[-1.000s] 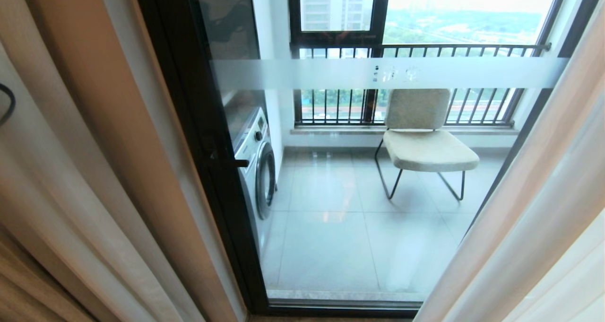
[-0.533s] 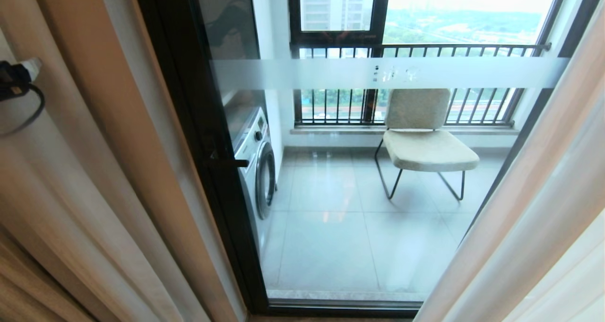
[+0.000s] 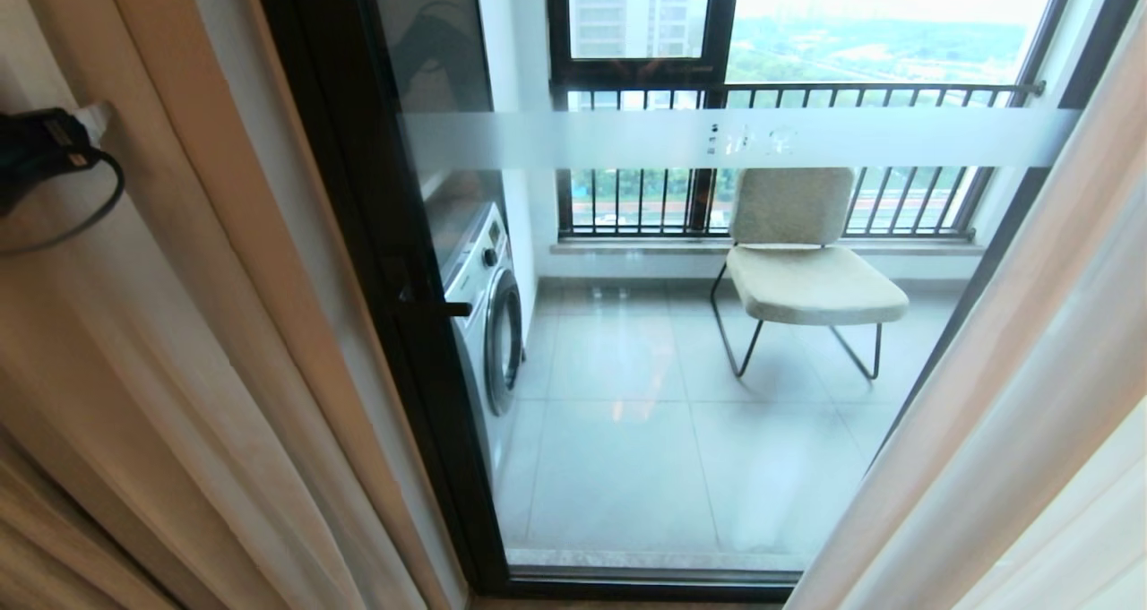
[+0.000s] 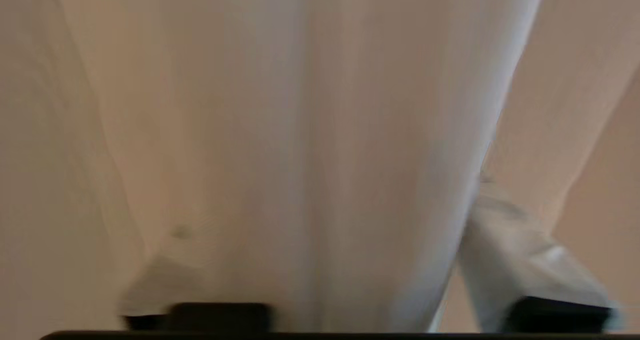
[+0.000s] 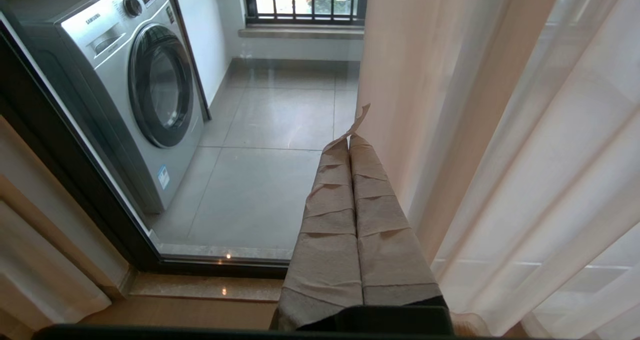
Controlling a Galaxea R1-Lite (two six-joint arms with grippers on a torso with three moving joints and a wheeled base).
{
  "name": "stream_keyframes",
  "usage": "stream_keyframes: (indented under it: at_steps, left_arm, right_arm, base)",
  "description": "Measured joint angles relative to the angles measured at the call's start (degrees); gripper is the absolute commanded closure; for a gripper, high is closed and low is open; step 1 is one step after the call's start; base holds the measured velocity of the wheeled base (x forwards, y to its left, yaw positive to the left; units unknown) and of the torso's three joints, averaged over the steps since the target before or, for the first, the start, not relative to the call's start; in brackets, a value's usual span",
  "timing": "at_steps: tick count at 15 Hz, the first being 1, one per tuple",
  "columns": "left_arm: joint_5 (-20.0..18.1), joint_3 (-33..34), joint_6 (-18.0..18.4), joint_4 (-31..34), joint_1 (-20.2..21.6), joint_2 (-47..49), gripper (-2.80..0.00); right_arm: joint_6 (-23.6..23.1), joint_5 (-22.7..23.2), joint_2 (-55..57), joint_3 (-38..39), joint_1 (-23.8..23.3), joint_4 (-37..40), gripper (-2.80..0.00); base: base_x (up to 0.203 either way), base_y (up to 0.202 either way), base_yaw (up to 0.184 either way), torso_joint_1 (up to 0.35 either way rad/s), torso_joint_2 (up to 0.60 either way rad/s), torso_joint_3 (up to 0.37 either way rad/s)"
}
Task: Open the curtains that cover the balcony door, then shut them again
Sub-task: Close the inner curtains on both sides
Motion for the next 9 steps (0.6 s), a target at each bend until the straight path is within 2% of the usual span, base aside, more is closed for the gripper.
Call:
stream_keyframes:
  at_steps: [9]
  left_arm:
    - [0.0, 0.3, 0.0, -0.1, -1.2, -0.4, 0.0]
  right_arm:
    - [0.0, 0.0, 0.0, 0.0, 0.0, 0.0, 0.0]
  base:
    - [0.0, 0.0, 0.0, 0.0, 0.0, 0.0]
